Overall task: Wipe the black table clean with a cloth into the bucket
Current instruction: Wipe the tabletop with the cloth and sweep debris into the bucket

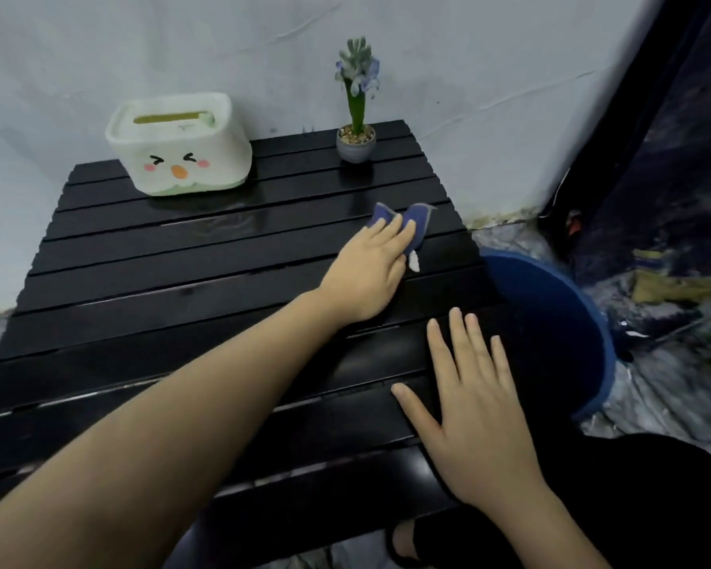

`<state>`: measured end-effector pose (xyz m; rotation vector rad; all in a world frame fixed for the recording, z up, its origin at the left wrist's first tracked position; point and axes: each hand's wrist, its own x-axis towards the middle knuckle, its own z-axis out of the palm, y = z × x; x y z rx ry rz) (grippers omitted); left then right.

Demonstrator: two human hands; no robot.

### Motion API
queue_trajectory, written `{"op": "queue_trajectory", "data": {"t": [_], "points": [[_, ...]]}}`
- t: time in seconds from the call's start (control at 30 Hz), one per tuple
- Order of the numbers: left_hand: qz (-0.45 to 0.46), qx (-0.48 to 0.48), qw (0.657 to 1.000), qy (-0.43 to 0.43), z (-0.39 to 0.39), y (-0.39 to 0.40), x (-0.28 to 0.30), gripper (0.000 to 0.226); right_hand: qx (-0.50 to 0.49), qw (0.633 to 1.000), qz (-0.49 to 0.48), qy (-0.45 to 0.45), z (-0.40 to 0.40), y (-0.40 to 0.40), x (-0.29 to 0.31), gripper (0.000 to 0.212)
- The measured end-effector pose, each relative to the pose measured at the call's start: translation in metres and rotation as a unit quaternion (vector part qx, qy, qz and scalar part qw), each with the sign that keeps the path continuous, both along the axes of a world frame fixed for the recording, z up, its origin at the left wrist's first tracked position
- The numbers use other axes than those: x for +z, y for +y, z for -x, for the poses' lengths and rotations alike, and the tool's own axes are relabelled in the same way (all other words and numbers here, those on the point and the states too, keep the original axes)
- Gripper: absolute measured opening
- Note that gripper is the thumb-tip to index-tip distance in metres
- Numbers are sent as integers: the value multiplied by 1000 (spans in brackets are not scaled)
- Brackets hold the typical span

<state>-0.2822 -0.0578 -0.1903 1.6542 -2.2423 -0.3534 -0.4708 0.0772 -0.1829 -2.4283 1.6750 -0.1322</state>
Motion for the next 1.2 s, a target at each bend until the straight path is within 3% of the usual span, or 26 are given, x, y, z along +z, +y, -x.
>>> {"op": "queue_trajectory", "data": {"t": [0.17,0.3,0.4,0.47,0.57,0.7,0.77,0.83,0.93,1.2], "points": [[-100,-74,983,135,82,-25,18,43,3,1000,3,-13,2,-2,-3,84],[-175,-6,941,289,94,-33,35,39,2,999,15,-28,4,-2,-6,83],[-161,66,901,396,67,-25,49,38,6,999,20,-39,5,-2,-7,82],[-130,92,900,406,38,-12,56,38,9,999,17,-48,6,-2,-7,83],[-101,101,925,351,-20,30,59,38,11,998,-4,-66,10,-2,-3,86],[-145,86,929,328,-80,98,55,30,-22,999,6,-50,23,8,1,93],[-106,77,963,237,-91,117,44,43,-67,997,23,-28,32,17,2,98],[-94,38,991,89,-89,125,28,64,-111,993,28,4,40,26,3,104],[-38,-11,993,-111,-76,116,7,75,-132,990,27,44,41,32,2,107],[-9,-140,983,-122,31,36,3,68,-151,987,26,40,36,32,1,105]]}}
